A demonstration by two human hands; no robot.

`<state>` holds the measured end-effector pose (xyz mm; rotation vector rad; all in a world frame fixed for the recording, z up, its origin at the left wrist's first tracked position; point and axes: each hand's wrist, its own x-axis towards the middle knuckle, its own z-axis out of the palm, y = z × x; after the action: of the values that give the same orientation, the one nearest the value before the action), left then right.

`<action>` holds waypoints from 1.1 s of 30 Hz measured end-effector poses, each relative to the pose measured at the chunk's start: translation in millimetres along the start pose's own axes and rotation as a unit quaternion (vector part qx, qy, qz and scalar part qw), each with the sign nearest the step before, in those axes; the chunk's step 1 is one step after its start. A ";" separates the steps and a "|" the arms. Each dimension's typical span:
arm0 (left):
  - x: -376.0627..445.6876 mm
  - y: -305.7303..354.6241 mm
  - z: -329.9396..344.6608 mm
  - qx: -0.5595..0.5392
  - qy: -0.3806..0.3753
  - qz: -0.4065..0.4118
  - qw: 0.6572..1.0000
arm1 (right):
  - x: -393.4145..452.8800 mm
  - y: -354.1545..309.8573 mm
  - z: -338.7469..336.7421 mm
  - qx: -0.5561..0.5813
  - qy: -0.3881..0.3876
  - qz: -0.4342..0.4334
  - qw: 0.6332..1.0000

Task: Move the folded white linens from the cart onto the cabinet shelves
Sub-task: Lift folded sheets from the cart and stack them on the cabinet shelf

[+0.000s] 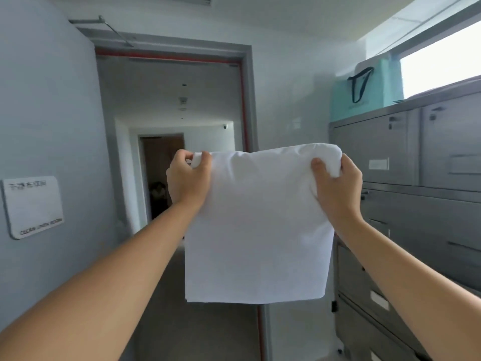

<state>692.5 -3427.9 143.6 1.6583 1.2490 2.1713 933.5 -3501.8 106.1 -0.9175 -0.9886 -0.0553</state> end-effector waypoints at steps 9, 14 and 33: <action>-27.2 15.6 97.9 -0.101 -0.128 -0.019 0.987 | 7.8 8.3 -77.2 -0.118 0.127 -0.027 0.984; -71.8 39.8 146.0 -0.159 -0.195 -0.020 0.967 | 2.1 -0.4 -143.2 -0.180 0.178 -0.049 0.966; -251.7 228.7 206.2 -0.305 -0.337 -0.029 0.890 | -23.7 -105.8 -387.9 -0.333 0.285 -0.111 0.892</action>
<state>1046.5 -3608.0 122.3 1.7798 0.3616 1.4761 1143.2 -3843.9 70.9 -1.3028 -0.5024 -0.8583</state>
